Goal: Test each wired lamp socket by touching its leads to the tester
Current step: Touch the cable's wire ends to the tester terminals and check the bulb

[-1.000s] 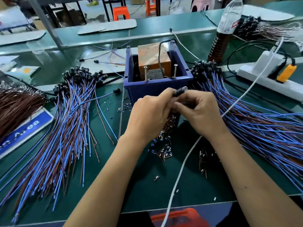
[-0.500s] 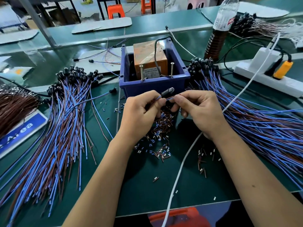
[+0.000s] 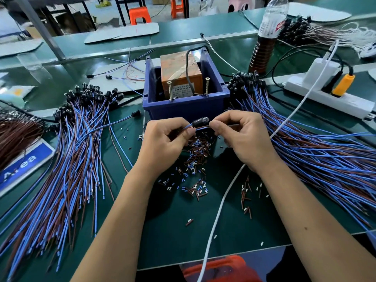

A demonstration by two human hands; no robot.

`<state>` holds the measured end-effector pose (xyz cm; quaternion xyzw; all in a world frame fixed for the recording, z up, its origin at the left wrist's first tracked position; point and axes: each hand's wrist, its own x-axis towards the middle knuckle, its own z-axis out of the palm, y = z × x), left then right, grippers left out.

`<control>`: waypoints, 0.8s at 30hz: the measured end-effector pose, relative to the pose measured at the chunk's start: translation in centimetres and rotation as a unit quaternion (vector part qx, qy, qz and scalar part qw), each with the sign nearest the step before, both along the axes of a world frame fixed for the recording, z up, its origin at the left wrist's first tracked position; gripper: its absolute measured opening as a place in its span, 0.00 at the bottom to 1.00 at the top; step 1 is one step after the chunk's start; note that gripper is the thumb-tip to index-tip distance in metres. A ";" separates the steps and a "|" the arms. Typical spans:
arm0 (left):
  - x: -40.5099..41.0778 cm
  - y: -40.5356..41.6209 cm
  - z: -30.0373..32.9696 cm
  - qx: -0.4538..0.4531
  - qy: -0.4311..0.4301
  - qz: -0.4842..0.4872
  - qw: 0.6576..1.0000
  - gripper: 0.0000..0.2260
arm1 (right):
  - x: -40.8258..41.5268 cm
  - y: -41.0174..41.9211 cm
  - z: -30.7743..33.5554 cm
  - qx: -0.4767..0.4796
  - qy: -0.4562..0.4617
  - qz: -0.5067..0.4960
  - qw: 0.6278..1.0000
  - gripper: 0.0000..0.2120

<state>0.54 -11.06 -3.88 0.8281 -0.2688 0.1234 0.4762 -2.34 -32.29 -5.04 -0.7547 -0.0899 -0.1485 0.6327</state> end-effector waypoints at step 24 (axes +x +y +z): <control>-1.8 -2.7 0.2 -0.207 -0.084 0.154 0.962 0.09 | -0.5 3.8 0.8 0.178 -0.056 -0.005 0.983 0.04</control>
